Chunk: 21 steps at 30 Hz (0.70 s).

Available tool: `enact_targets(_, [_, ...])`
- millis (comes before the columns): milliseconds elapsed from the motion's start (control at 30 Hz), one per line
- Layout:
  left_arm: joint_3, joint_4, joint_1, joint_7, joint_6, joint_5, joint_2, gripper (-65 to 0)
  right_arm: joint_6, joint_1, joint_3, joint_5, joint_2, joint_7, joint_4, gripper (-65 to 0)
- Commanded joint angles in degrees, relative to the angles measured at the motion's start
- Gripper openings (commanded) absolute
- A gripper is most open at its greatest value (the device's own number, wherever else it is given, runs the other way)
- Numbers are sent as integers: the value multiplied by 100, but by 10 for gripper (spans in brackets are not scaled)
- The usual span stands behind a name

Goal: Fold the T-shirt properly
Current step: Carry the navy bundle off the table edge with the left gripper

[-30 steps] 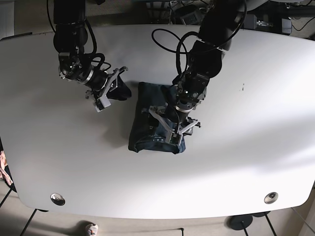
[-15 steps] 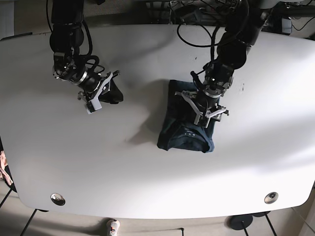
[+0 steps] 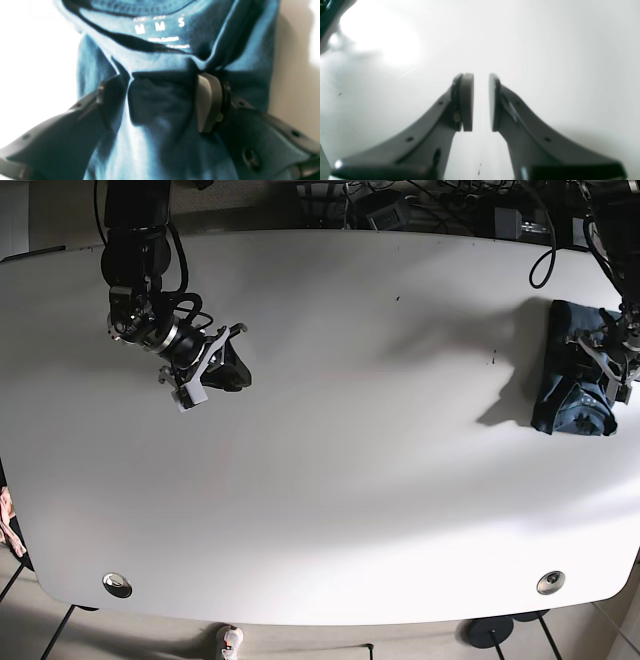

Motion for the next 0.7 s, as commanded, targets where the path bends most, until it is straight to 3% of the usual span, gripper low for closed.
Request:
enact_targets(33, [-187, -291, 21, 117, -276, 521, -291, -261, 56, 94, 26, 142, 16, 145, 140, -555])
enact_targets(133, [-293, -897, 21, -428, -382, 688, -739, -261, 56, 85, 17, 142, -10, 145, 280, -555])
enact_targets(367, [-284, -2005, 12, -1316, -386, 354, -1662, -261, 56, 76, 17, 107, 25, 145, 386, -555])
enact_targets(567, [-319, -1029, 47, -1289, -386, -226, -1759, -261, 56, 50, 17, 98, 25, 145, 535, -555])
enact_targets(700, [-337, -185, 47, -700, -386, -850, -1706, -262, 56, 50, 79, 98, 43, 180, 544, -555])
